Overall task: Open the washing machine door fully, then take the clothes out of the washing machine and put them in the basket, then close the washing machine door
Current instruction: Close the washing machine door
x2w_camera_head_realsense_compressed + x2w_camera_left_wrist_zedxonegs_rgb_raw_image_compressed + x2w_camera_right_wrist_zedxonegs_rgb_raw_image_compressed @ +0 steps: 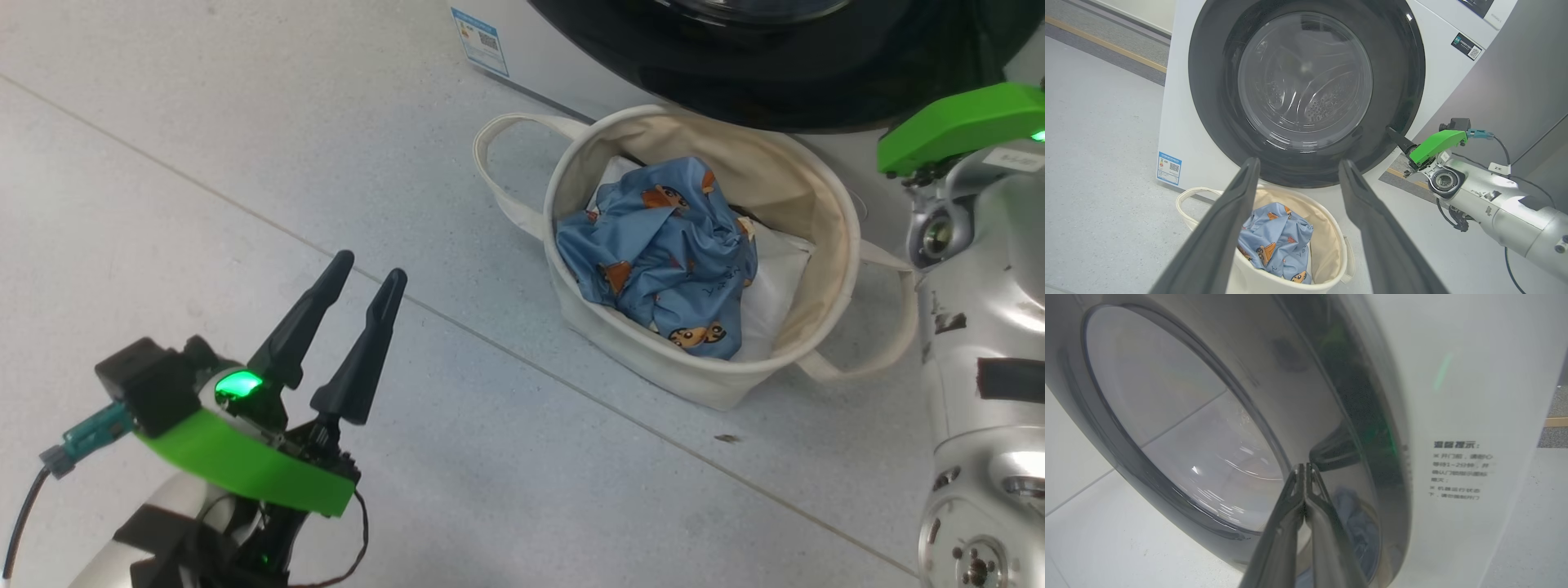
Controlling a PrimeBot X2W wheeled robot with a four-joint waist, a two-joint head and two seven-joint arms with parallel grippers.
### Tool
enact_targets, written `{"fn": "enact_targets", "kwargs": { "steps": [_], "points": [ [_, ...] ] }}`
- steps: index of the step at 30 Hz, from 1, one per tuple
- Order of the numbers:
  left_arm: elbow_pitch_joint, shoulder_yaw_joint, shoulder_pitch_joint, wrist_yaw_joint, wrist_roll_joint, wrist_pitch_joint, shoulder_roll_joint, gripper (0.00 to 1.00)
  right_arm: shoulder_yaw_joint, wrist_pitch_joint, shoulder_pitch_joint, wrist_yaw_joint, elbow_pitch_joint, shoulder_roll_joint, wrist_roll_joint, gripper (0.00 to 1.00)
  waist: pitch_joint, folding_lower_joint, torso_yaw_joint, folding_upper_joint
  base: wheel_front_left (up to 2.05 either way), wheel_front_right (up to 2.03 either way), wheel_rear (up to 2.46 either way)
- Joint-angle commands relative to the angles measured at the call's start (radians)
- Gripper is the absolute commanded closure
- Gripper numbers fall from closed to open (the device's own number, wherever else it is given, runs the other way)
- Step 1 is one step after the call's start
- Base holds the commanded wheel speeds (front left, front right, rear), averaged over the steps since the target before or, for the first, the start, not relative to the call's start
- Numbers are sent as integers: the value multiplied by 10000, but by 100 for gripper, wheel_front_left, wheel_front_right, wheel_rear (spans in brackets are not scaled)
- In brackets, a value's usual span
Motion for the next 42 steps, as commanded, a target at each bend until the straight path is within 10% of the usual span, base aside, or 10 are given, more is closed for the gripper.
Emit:
{"fn": "enact_targets", "kwargs": {
  "steps": [1, 13, 14, 15, 27, 42],
  "points": [
    [-341, 413, -467, -59, 60, -119, 267, 0, -84, -120, -537, 27, -292, 167, -224, 100, 23, -1, 18, 0, 0, 0, 0],
    [412, 1032, -301, -59, 1, -120, 322, 0, 1711, -120, 364, 27, -842, 185, 1104, 100, -648, -1, -768, 0, 0, 0, 0],
    [478, 1126, -234, -59, -10, -120, 362, 0, 2009, -120, 580, 27, -1031, 185, 1360, 79, -744, -1, -895, 0, 0, 0, 0],
    [539, 1217, -161, -59, -17, -120, 399, 0, 2274, -120, 808, 27, -1204, 185, 1598, 2, -842, -1, -1028, 0, 0, 0, 0],
    [981, 1831, 753, -59, 75, -120, 730, 0, 4599, -120, 3555, 27, -2846, 186, 3341, 0, -2185, -1, -2620, 0, 0, 0, 0],
    [941, 2376, 1676, -59, 483, -120, 685, 0, 4770, -120, 7005, 27, -5896, 187, 2889, 0, -3162, -1, -3655, 0, 0, 0, 0]
  ]
}}
